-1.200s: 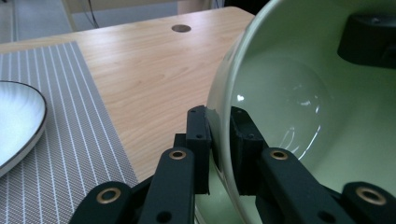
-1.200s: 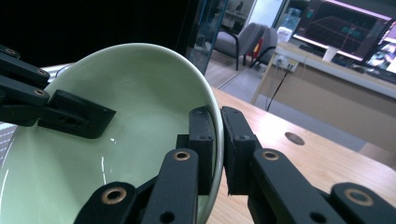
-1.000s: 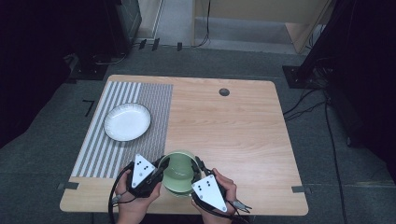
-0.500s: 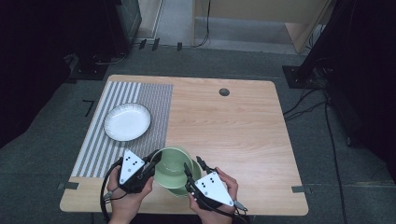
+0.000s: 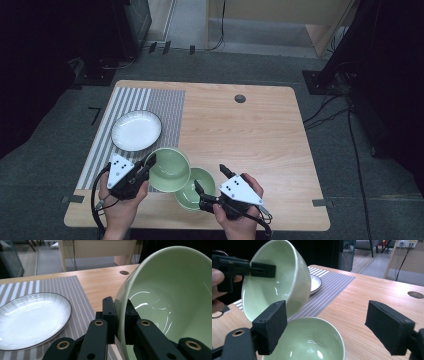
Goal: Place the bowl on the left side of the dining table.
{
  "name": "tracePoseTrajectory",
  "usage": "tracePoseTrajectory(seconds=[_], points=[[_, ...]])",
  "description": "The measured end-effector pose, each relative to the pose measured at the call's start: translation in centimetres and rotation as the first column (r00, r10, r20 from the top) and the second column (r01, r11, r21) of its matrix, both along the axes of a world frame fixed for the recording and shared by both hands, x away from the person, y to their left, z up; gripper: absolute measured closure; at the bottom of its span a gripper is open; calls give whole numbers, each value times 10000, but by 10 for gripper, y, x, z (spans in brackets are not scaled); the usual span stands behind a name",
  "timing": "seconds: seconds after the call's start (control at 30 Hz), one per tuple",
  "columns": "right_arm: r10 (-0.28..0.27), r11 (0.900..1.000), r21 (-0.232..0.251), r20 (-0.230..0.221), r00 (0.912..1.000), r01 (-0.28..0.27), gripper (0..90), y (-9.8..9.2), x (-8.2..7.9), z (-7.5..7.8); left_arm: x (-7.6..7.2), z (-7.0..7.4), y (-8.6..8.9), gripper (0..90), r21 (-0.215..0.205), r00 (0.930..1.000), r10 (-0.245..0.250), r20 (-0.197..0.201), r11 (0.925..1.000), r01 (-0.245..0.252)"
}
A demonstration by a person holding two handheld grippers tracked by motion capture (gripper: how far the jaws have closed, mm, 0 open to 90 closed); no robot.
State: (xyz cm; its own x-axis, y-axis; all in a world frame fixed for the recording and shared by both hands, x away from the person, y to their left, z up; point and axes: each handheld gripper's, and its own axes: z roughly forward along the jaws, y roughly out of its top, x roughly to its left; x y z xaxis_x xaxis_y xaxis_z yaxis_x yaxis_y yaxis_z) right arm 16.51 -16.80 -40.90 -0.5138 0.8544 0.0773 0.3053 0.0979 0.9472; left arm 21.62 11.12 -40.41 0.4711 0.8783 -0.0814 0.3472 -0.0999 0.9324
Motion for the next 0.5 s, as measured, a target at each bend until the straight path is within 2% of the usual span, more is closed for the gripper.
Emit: tracePoseTrajectory(seconds=[0.27, 0.5], points=[[-88, 9996, 249, -298, 9995, 95, 164, -11, 4, -2, 6, 1, 17, 844, -152, 9989, 472, -4, 9988, -472], [-305, 9994, 145, -349, 9989, 310, 163, -19, 7, -6, 10, 2, 30, 844, -269, 9967, 817, -41, 9963, -817]])
